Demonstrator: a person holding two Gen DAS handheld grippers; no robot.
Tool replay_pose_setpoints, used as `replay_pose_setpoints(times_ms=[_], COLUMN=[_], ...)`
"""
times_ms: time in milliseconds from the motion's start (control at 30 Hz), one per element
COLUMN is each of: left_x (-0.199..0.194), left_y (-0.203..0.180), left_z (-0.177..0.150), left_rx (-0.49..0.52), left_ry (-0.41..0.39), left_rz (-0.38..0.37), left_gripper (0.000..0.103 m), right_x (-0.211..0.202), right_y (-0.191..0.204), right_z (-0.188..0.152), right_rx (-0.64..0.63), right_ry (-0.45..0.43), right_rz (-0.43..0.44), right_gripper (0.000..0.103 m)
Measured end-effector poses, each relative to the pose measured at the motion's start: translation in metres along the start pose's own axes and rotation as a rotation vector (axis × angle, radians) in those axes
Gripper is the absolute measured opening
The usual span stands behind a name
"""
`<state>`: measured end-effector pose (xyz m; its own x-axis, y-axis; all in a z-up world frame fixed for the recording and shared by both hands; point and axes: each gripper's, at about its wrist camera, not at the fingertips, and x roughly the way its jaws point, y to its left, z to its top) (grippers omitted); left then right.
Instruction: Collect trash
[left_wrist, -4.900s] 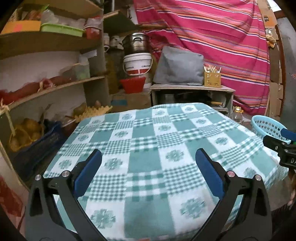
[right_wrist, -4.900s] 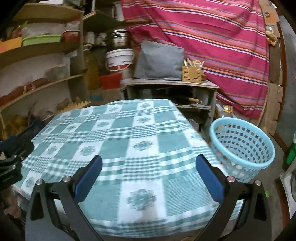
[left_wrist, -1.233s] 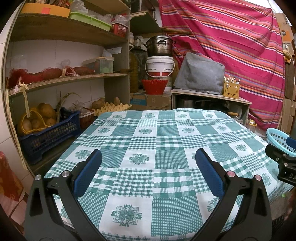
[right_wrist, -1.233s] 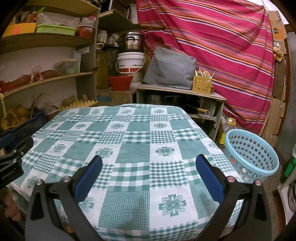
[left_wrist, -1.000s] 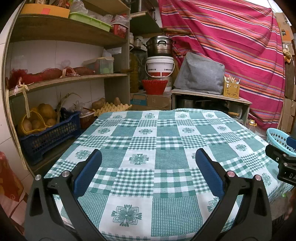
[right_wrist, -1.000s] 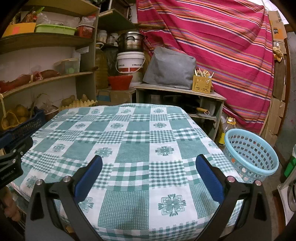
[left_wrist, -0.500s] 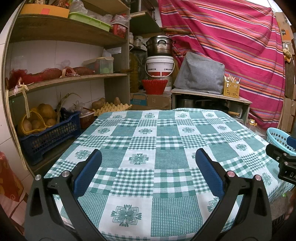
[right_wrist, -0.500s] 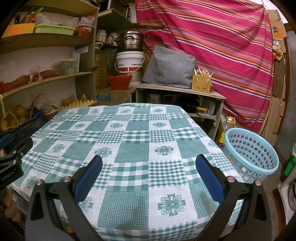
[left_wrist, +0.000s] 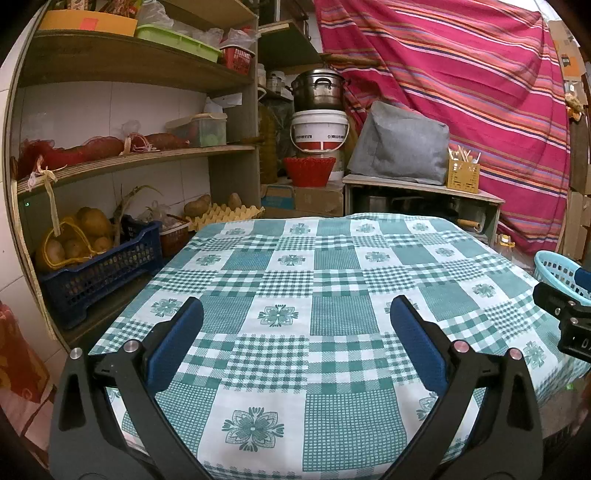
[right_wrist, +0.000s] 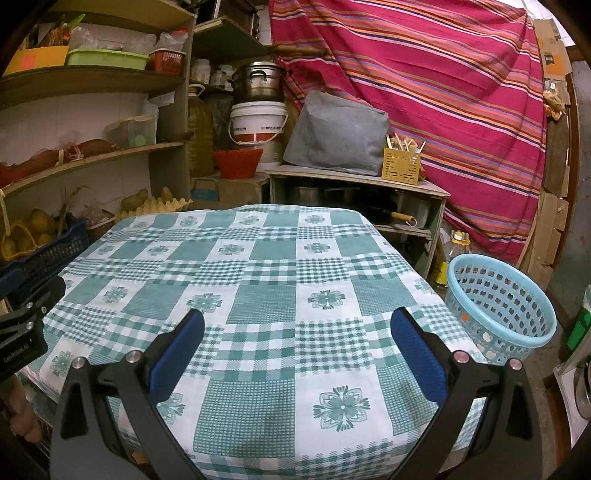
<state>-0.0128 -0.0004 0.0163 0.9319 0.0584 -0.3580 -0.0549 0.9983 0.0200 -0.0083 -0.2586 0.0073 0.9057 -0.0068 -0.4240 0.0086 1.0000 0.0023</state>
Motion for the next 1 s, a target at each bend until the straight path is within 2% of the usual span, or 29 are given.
replay_pose_setpoints(times_ms=[1000], left_x=[-0.0013], left_y=[-0.0003], left_z=[-0.0030], left_rx=[0.012], left_ry=[-0.008], left_rz=[-0.006], left_gripper=[0.098], right_x=[-0.0018], right_y=[-0.0005], right_z=[0.0010], right_rx=[-0.006], right_ry=[0.008], right_rz=[0.004], right_gripper=[0.098])
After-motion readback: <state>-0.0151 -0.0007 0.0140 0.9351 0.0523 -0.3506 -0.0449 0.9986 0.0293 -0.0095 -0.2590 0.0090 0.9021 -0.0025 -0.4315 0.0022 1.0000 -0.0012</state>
